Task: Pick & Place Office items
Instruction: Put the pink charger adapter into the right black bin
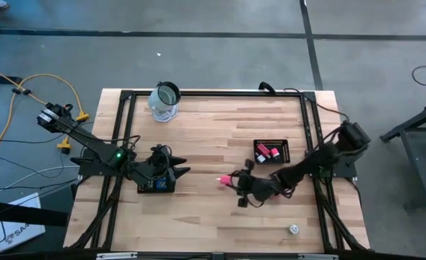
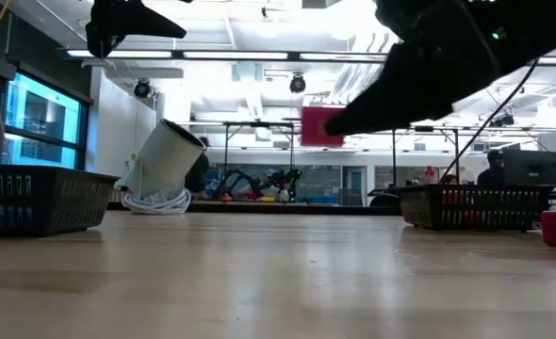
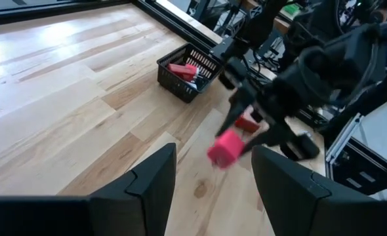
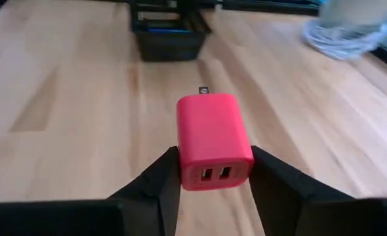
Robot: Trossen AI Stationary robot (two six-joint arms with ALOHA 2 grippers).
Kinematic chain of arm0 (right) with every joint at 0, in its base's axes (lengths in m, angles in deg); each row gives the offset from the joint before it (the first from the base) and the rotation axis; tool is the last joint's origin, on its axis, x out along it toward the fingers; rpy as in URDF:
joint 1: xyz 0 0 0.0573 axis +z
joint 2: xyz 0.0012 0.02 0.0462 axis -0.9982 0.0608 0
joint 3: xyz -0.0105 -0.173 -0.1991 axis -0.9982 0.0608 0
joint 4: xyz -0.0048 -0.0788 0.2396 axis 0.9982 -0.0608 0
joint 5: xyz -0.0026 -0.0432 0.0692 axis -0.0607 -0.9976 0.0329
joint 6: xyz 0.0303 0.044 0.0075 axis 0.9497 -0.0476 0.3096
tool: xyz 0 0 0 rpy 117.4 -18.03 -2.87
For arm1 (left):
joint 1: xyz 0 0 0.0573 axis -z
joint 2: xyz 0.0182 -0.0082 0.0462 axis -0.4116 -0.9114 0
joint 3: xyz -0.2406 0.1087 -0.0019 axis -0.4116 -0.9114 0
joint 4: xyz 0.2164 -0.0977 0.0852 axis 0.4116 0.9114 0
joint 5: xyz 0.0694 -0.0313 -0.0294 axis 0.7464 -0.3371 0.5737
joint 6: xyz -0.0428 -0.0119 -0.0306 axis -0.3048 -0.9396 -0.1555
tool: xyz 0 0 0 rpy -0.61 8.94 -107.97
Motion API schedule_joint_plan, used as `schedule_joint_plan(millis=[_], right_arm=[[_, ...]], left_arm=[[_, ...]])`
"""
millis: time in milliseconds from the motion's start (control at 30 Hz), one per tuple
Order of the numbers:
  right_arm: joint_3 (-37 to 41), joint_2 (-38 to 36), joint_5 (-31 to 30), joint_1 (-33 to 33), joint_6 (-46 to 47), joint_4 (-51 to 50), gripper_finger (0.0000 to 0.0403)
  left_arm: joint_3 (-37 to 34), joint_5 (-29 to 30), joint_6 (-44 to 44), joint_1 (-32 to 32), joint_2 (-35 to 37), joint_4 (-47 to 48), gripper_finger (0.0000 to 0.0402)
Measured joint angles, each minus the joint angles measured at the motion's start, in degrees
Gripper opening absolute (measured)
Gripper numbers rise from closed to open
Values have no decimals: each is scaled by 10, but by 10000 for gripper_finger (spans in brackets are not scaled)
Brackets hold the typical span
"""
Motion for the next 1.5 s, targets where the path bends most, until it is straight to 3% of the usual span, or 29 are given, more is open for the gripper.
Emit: schedule_joint_plan(millis=[333,767,1100,1500], right_arm=[[110,-140,-119,19,84,-95,145],[125,-280,-175,22,307,-408,145],[125,-293,-184,35,556,-600,145],[125,-276,-153,48,719,-705,145]], left_arm=[[0,0,0,0,0,-7,194],[0,0,0,0,0,-17,194],[0,0,0,0,0,-21,194],[0,0,0,0,0,-21,194]])
